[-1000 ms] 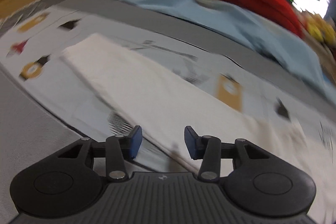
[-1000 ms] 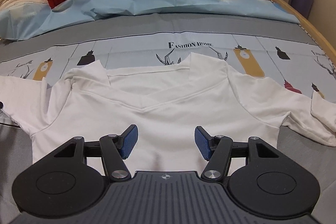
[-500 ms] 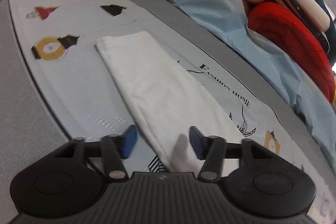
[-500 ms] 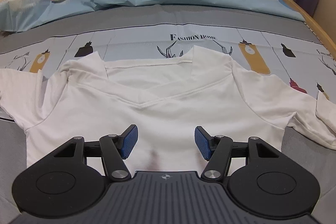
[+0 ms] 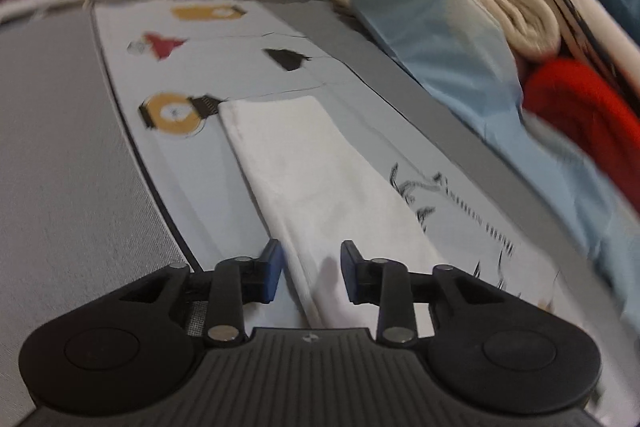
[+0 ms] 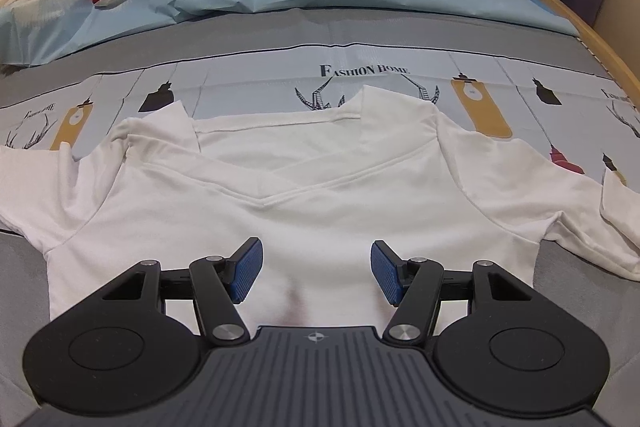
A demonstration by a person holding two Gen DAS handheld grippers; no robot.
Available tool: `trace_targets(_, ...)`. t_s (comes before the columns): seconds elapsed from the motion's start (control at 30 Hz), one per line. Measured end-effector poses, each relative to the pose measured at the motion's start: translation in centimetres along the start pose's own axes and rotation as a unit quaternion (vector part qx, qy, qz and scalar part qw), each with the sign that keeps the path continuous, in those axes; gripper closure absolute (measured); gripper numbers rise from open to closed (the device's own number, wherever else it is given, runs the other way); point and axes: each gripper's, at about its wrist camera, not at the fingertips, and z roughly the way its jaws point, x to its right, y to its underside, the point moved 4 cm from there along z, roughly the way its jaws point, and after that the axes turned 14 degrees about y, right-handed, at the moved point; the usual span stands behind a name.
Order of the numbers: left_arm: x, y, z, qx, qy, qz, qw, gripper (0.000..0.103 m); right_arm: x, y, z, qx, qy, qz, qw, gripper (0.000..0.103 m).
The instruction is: Fold small clothes
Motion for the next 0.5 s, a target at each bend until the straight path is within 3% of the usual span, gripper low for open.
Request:
trace_targets(0.07,-0.9,-0.4,0.4,-0.003,0.004,-0.018,0.9998,0.068,0.3,0.0,0.0,0.001,0.001,0.000,1.000,0.041)
trace_targets(0.13,-1.5,-0.5,0.7,-0.015,0.003,-0.015,0.9998,0.084,0.7,0.1,0.1,0.001,0.003,0.001,1.000,0.041)
trace_targets(0.17,-1.6,-0.5,0.9,-0.022,0.002,-0.008,0.9997,0.099,0.9,0.0,0.1,0.000,0.005,0.002,1.000,0.041)
trace_targets(0.33,0.4,-1.3,-0.1,-0.003,-0.006,0.042,0.9991,0.100,2.0,-0.2,0.2,0.002,0.011,0.016,1.000,0.041)
trace_targets(0.4,3.6,-1.6,-1.4,0.019,-0.002,0.093,0.9955,0.101,2.5,-0.4,0.0,0.006,0.014,0.024,1.000,0.041)
trace_targets(0.5,10.8,-0.7,-4.4,0.046,0.051,0.177,0.9819,0.101,3.4,-0.7,-0.3,0.011,0.019,0.040,0.999,0.044)
